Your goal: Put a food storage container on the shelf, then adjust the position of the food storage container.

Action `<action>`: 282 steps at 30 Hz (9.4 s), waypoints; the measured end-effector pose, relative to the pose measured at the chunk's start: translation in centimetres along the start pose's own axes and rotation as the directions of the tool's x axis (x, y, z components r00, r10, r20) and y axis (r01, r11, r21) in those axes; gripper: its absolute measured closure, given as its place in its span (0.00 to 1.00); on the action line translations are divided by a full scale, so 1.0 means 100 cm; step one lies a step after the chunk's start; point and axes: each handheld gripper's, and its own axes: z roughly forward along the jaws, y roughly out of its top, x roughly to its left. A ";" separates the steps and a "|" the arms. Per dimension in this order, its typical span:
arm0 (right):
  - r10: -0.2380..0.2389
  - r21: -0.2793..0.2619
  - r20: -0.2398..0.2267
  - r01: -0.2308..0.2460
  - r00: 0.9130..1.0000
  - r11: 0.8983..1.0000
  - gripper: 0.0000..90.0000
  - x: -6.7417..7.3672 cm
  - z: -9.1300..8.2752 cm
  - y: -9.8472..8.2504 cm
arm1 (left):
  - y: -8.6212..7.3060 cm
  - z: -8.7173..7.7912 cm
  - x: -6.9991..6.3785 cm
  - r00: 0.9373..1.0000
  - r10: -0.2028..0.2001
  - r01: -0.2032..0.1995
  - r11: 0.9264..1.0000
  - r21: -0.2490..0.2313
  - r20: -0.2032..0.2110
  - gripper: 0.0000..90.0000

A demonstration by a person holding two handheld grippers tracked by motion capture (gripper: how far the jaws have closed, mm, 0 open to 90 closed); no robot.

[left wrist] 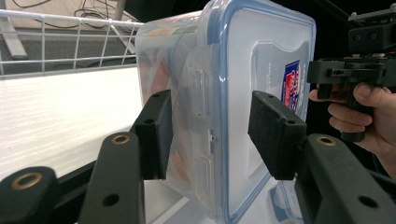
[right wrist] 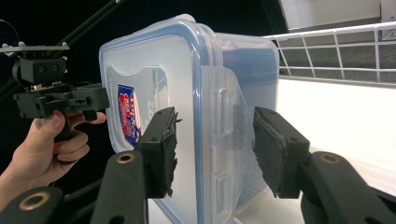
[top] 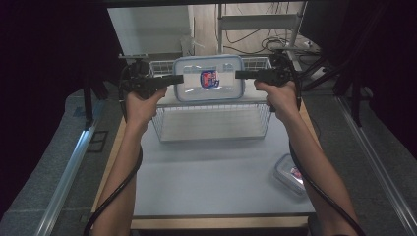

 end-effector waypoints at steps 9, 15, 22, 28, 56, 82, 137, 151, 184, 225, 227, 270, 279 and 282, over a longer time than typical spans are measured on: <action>0.018 -0.022 0.020 -0.018 1.000 1.000 0.53 -0.002 0.006 0.002 | 0.004 0.003 0.001 1.000 -0.003 0.003 1.000 0.004 -0.022 0.55; 0.026 -0.035 0.034 -0.025 0.999 0.999 0.53 -0.005 0.009 0.002 | 0.009 0.007 0.003 0.999 -0.014 0.014 1.000 0.001 -0.050 0.54; -0.042 -0.085 0.120 0.052 0.992 0.995 0.43 -0.005 0.012 0.005 | 0.013 0.005 0.001 0.996 0.010 -0.014 0.999 -0.040 -0.090 0.53; -0.104 -0.091 0.161 0.120 0.981 0.989 0.43 0.001 0.005 0.010 | 0.008 -0.006 -0.002 0.994 0.045 -0.052 0.997 -0.059 -0.104 0.52; -0.308 0.006 0.150 0.311 0.939 0.951 0.29 0.023 -0.025 -0.045 | -0.072 -0.019 -0.041 0.922 0.350 -0.346 0.937 0.050 -0.168 0.16; -0.451 0.111 0.123 0.440 0.884 0.891 0.10 0.041 -0.039 -0.131 | -0.155 -0.029 -0.063 0.906 0.391 -0.377 0.919 0.112 -0.164 0.04; -0.479 0.249 0.174 0.432 0.861 0.867 0.05 0.012 -0.065 -0.262 | -0.276 -0.041 -0.055 0.851 0.449 -0.408 0.892 0.194 -0.272 0.02; -0.476 0.322 0.221 0.397 0.851 0.860 0.03 0.005 -0.062 -0.265 | -0.277 -0.039 -0.055 0.858 0.440 -0.401 0.896 0.190 -0.264 0.02; -0.264 0.263 0.559 0.133 0.786 0.955 1.00 -0.064 -0.164 -0.244 | -0.277 -0.038 -0.054 0.859 0.441 -0.397 0.895 0.204 -0.260 0.02; -0.263 0.360 0.468 0.090 0.844 0.928 0.97 -0.038 -0.162 -0.280 | -0.278 -0.031 -0.058 0.855 0.459 -0.411 0.884 0.224 -0.243 0.03; -0.245 0.363 0.463 0.069 0.852 0.929 0.97 -0.036 -0.168 -0.287 | -0.278 -0.032 -0.057 0.856 0.454 -0.407 0.886 0.222 -0.245 0.03; -0.224 0.456 0.280 0.076 0.934 0.887 0.99 -0.016 -0.072 -0.273 | -0.279 -0.027 -0.058 0.859 0.458 -0.406 0.882 0.240 -0.228 0.03; -0.268 0.470 0.236 0.132 0.934 0.873 0.99 -0.012 -0.050 -0.268 | -0.279 -0.026 -0.058 0.861 0.457 -0.405 0.881 0.244 -0.224 0.03; -0.292 0.480 0.220 0.157 0.931 0.863 0.99 -0.008 -0.039 -0.266 | -0.279 -0.026 -0.058 0.860 0.459 -0.406 0.880 0.246 -0.223 0.03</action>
